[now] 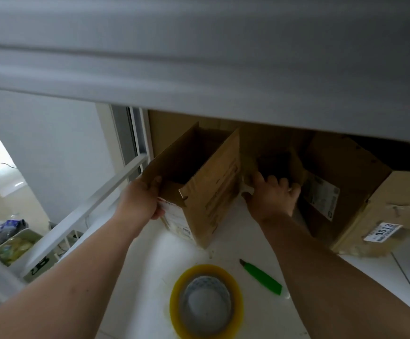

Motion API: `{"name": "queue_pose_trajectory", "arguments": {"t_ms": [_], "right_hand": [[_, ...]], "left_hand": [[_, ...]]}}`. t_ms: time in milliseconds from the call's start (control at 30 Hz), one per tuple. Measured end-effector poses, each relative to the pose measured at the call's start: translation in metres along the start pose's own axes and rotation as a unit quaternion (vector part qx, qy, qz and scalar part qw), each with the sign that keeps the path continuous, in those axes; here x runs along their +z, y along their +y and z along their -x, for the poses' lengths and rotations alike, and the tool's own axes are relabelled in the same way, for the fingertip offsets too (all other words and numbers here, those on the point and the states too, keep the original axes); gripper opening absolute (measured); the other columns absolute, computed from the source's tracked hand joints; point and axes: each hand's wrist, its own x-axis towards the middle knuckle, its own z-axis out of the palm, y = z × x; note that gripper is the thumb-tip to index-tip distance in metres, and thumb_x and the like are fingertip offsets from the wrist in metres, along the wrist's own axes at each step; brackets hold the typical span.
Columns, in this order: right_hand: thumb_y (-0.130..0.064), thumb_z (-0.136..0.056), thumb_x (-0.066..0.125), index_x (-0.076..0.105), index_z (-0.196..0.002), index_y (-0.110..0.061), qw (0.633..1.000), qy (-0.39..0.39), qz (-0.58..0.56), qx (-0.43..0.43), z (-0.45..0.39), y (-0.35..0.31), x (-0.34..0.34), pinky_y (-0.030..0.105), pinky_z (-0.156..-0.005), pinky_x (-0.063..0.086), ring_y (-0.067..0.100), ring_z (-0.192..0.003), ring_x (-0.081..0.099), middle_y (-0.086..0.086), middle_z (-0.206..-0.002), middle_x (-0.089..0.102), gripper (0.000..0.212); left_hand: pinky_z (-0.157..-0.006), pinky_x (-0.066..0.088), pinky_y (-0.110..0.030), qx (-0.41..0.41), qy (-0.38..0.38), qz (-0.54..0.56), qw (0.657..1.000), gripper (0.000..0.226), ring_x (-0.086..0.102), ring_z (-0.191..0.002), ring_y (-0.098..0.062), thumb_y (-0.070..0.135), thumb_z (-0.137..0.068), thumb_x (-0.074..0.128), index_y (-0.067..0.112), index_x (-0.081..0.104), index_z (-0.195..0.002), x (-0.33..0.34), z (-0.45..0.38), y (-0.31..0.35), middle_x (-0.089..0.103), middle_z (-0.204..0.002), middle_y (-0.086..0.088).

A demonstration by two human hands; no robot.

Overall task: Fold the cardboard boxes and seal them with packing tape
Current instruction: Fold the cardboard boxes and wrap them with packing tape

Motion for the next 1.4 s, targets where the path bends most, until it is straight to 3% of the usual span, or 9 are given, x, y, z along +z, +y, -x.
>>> {"name": "queue_pose_trajectory", "arguments": {"t_ms": [200, 300, 433, 533, 667, 933, 1200, 1267, 1400], "right_hand": [[-0.068, -0.081, 0.054, 0.045, -0.128, -0.032, 1.0, -0.001, 0.024, 0.002, 0.001, 0.002, 0.003, 0.054, -0.104, 0.022, 0.035, -0.118, 0.044, 0.007, -0.123, 0.057, 0.06], [-0.043, -0.093, 0.048, 0.048, -0.127, -0.031, 1.0, 0.014, 0.012, 0.018, 0.0, 0.013, 0.003, 0.052, -0.104, 0.026, 0.035, -0.115, 0.048, 0.007, -0.12, 0.061, 0.037], [-0.017, -0.089, 0.041, 0.049, -0.127, -0.037, 0.998, 0.037, -0.022, 0.055, 0.001, 0.017, 0.003, 0.049, -0.099, 0.027, 0.032, -0.11, 0.052, 0.005, -0.112, 0.062, 0.044], [-0.017, -0.09, 0.041, 0.054, -0.125, -0.037, 0.996, 0.042, -0.036, 0.07, 0.002, 0.018, 0.006, 0.049, -0.1, 0.026, 0.031, -0.112, 0.05, 0.004, -0.113, 0.062, 0.042], [-0.019, -0.093, 0.041, 0.054, -0.124, -0.036, 0.996, 0.035, -0.037, 0.075, 0.002, 0.018, 0.007, 0.05, -0.101, 0.026, 0.03, -0.113, 0.049, 0.003, -0.116, 0.061, 0.038], [-0.02, -0.094, 0.042, 0.053, -0.124, -0.038, 0.995, 0.038, -0.062, 0.071, 0.002, 0.023, 0.006, 0.051, -0.103, 0.024, 0.031, -0.115, 0.047, 0.001, -0.117, 0.061, 0.037], [-0.021, -0.094, 0.045, 0.054, -0.126, -0.035, 0.993, 0.027, -0.068, 0.087, -0.001, 0.037, 0.004, 0.052, -0.106, 0.023, 0.031, -0.121, 0.046, 0.003, -0.125, 0.059, 0.036], [-0.023, -0.094, 0.044, 0.052, -0.129, -0.036, 0.996, 0.012, -0.059, 0.071, 0.001, 0.029, 0.002, 0.052, -0.106, 0.024, 0.03, -0.121, 0.045, 0.003, -0.126, 0.058, 0.038], [-0.024, -0.09, 0.05, 0.037, -0.146, -0.04, 0.998, 0.0, -0.055, -0.001, 0.003, 0.023, -0.002, 0.053, -0.115, 0.011, 0.028, -0.129, 0.04, 0.003, -0.13, 0.054, 0.06]], "left_hand": [[-0.043, 0.045, -0.027, -0.016, 0.029, -0.013, 0.999, 0.031, 0.054, -0.036, -0.013, 0.03, -0.105, 0.043, 0.009, 0.057, -0.088, -0.018, -0.003, -0.001, 0.059, -0.056, -0.011], [-0.051, 0.052, -0.031, 0.0, 0.061, -0.067, 0.996, 0.028, 0.06, -0.041, -0.019, 0.018, -0.103, 0.044, 0.003, 0.061, -0.087, -0.029, -0.004, 0.0, 0.064, -0.055, -0.012], [-0.06, 0.059, -0.04, 0.007, 0.06, -0.112, 0.992, 0.015, 0.067, -0.057, -0.033, 0.0, -0.094, 0.05, -0.002, 0.062, -0.084, -0.04, -0.005, 0.0, 0.068, -0.065, -0.019], [-0.049, 0.049, -0.03, -0.019, 0.073, -0.097, 0.992, 0.017, 0.062, -0.05, -0.025, -0.007, -0.092, 0.047, -0.001, 0.062, -0.085, -0.045, -0.007, -0.007, 0.065, -0.065, -0.016], [-0.049, 0.05, -0.029, -0.046, 0.094, -0.091, 0.99, 0.021, 0.063, -0.051, -0.026, -0.01, -0.092, 0.044, -0.002, 0.062, -0.085, -0.049, -0.011, -0.017, 0.066, -0.068, -0.02], [-0.065, 0.061, -0.042, -0.029, 0.122, -0.082, 0.989, 0.023, 0.068, -0.062, -0.035, -0.011, -0.092, 0.046, 0.003, 0.06, -0.081, -0.05, -0.016, -0.018, 0.067, -0.071, -0.021], [-0.047, 0.048, -0.031, -0.07, 0.157, 0.054, 0.984, 0.02, 0.06, -0.066, -0.033, -0.011, -0.089, 0.048, 0.003, 0.062, -0.085, -0.07, -0.019, -0.034, 0.06, -0.073, -0.015], [-0.051, 0.052, -0.036, -0.037, 0.159, -0.029, 0.986, 0.017, 0.061, -0.062, -0.034, -0.013, -0.083, 0.051, -0.002, 0.064, -0.083, -0.064, -0.017, -0.03, 0.061, -0.069, -0.016], [-0.071, 0.045, -0.034, 0.079, 0.155, -0.268, 0.948, 0.008, 0.066, -0.087, -0.038, 0.003, -0.087, 0.058, 0.006, 0.062, -0.093, -0.026, -0.004, -0.008, 0.069, -0.092, -0.019]]}}
